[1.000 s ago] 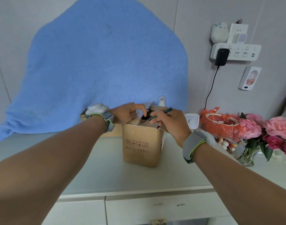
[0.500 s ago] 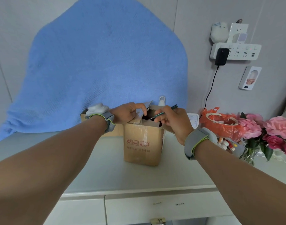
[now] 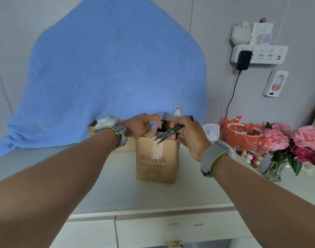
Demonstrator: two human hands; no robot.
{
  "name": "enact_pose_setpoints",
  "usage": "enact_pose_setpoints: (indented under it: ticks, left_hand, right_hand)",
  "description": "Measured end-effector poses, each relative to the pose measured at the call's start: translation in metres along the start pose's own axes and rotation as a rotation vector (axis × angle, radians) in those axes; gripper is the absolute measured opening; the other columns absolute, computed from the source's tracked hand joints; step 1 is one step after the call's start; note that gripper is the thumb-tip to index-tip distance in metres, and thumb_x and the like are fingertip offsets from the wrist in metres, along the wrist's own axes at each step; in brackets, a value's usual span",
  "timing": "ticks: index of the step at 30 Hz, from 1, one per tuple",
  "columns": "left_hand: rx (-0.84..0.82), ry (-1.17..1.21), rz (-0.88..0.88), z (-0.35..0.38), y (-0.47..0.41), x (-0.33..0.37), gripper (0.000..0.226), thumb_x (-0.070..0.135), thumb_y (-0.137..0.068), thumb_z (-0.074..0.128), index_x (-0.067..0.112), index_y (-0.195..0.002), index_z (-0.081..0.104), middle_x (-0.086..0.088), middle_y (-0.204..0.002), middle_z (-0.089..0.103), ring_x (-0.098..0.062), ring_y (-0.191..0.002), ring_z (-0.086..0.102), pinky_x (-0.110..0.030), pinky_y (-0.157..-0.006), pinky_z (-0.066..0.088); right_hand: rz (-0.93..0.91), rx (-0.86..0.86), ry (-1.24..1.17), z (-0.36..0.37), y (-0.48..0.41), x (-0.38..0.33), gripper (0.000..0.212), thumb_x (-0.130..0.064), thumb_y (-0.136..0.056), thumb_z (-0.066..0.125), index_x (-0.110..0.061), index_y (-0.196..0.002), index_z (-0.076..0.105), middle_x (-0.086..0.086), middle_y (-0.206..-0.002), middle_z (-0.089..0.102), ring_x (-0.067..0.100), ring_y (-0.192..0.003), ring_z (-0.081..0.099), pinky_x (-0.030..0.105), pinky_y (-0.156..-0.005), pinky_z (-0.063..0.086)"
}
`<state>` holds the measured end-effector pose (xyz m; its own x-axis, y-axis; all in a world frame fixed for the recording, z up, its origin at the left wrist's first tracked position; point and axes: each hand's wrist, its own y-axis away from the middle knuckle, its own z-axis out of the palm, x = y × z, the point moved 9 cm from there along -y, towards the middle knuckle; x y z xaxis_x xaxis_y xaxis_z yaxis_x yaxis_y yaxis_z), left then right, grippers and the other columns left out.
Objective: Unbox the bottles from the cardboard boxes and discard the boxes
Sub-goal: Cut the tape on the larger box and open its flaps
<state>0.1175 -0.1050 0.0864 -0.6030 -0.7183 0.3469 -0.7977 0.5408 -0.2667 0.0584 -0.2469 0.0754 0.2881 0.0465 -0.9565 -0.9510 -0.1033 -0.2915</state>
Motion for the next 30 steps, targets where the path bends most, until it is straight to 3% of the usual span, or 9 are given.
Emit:
enact_pose_setpoints:
  ticks: [3,6,11,15,18,21,23,27,30]
  left_hand:
    - [0.013,0.005,0.001,-0.001,0.001,0.001,0.041,0.0,-0.101,0.031,0.033,-0.106,0.057,-0.018,-0.067,0.043,-0.022,-0.058,0.036,-0.029,-0.057,0.032]
    - [0.031,0.013,-0.006,-0.003,0.003,0.005,0.043,0.001,-0.101,0.031,0.037,-0.105,0.055,-0.031,-0.077,0.051,-0.021,-0.06,0.039,-0.028,-0.059,0.034]
    - [0.045,0.022,-0.043,-0.005,0.006,0.007,0.041,0.002,-0.1,0.032,0.037,-0.104,0.053,-0.036,-0.095,0.058,-0.022,-0.065,0.044,-0.03,-0.061,0.038]
    - [0.012,0.049,-0.064,-0.003,0.008,0.007,0.041,0.0,-0.099,0.032,0.036,-0.103,0.053,-0.036,-0.089,0.058,-0.025,-0.065,0.044,-0.032,-0.061,0.038]
    - [0.029,0.115,-0.112,-0.005,0.007,0.003,0.038,-0.003,-0.097,0.031,0.026,-0.108,0.052,-0.028,-0.075,0.054,-0.031,-0.063,0.047,-0.04,-0.06,0.042]
    - [0.151,0.342,-0.193,-0.017,0.013,-0.008,0.035,-0.008,-0.092,0.026,0.016,-0.11,0.044,-0.016,-0.066,0.045,-0.021,-0.051,0.041,-0.029,-0.049,0.042]
    - [0.208,0.446,-0.245,-0.022,0.021,-0.014,0.034,-0.006,-0.092,0.024,0.015,-0.11,0.043,-0.013,-0.07,0.047,-0.014,-0.049,0.045,-0.027,-0.053,0.048]
    - [0.306,0.545,-0.322,-0.032,0.031,-0.017,0.025,0.018,-0.099,0.03,0.013,-0.105,0.054,-0.012,-0.087,0.054,-0.023,-0.068,0.051,-0.036,-0.064,0.053]
    - [0.341,0.502,-0.414,-0.043,0.03,-0.021,0.044,0.05,-0.098,0.045,0.01,-0.102,0.063,-0.009,-0.094,0.06,-0.024,-0.074,0.059,-0.039,-0.069,0.06]
  right_hand:
    - [0.032,0.043,-0.048,-0.01,-0.004,0.0,0.037,-0.02,-0.096,0.038,-0.012,-0.071,0.064,0.005,-0.056,0.062,0.013,-0.055,0.054,0.027,-0.064,0.037]
    - [0.018,0.157,-0.052,-0.024,-0.003,0.0,0.037,-0.018,-0.097,0.039,-0.009,-0.071,0.064,0.01,-0.06,0.06,0.015,-0.055,0.052,0.021,-0.057,0.039]
    - [-0.034,0.17,0.131,-0.015,0.001,-0.004,0.035,-0.018,-0.097,0.041,-0.009,-0.074,0.067,0.009,-0.06,0.064,-0.001,-0.039,0.048,0.008,-0.041,0.035]
    - [-0.044,0.109,0.142,-0.005,0.001,-0.008,0.035,-0.017,-0.097,0.042,-0.011,-0.074,0.068,0.007,-0.06,0.065,0.006,-0.052,0.055,0.006,-0.046,0.04]
    - [0.016,0.049,0.111,-0.001,0.001,-0.005,0.035,-0.02,-0.096,0.039,-0.01,-0.078,0.067,0.007,-0.057,0.062,0.001,-0.043,0.052,0.008,-0.045,0.039]
    - [0.067,0.026,0.053,-0.005,-0.001,-0.003,0.039,-0.022,-0.097,0.034,-0.009,-0.078,0.065,0.006,-0.055,0.059,-0.001,-0.033,0.045,0.008,-0.041,0.034]
    - [0.095,0.057,-0.008,-0.013,-0.003,-0.001,0.039,-0.023,-0.097,0.034,-0.01,-0.078,0.066,0.006,-0.058,0.061,0.0,-0.035,0.044,0.015,-0.044,0.033]
    - [0.073,0.083,-0.099,-0.017,-0.005,-0.002,0.033,-0.021,-0.097,0.039,-0.011,-0.085,0.068,0.005,-0.068,0.066,0.007,-0.054,0.049,0.023,-0.055,0.031]
    - [0.034,0.196,-0.126,-0.034,-0.008,-0.009,0.026,-0.021,-0.094,0.046,-0.016,-0.083,0.069,0.005,-0.071,0.069,0.009,-0.062,0.05,0.022,-0.059,0.032]
